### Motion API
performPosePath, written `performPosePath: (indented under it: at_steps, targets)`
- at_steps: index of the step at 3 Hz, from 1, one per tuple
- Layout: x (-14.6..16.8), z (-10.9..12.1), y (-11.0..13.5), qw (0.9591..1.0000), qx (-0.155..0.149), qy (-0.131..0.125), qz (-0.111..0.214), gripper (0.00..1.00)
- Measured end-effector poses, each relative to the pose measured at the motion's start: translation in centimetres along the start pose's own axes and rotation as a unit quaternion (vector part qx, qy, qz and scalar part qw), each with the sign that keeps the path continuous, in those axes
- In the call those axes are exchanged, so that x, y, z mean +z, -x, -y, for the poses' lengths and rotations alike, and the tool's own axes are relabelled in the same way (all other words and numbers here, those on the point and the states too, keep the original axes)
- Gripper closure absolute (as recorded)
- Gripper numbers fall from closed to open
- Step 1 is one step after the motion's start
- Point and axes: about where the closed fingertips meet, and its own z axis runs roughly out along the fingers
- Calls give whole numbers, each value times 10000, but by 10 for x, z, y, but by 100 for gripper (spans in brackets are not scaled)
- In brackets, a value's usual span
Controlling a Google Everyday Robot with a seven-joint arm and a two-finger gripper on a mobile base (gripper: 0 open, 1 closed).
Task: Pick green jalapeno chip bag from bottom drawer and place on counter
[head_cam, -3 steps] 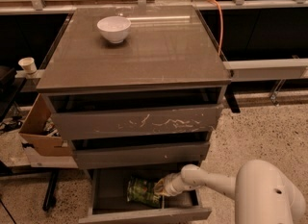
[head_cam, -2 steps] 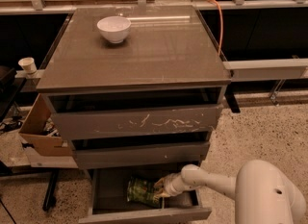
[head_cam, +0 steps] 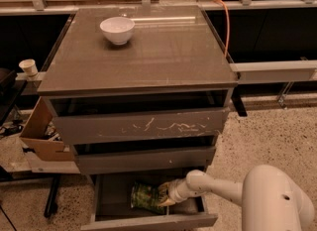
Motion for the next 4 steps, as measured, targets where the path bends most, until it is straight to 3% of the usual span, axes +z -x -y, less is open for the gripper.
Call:
performPosePath:
  at_steps: [1, 2, 4]
  targets:
    - [1, 0, 1, 10000, -6, -16, 7, 77]
    - [1, -1, 1, 10000, -10, -18, 15, 73]
    - [14, 1, -3, 10000, 28, 11, 41, 28]
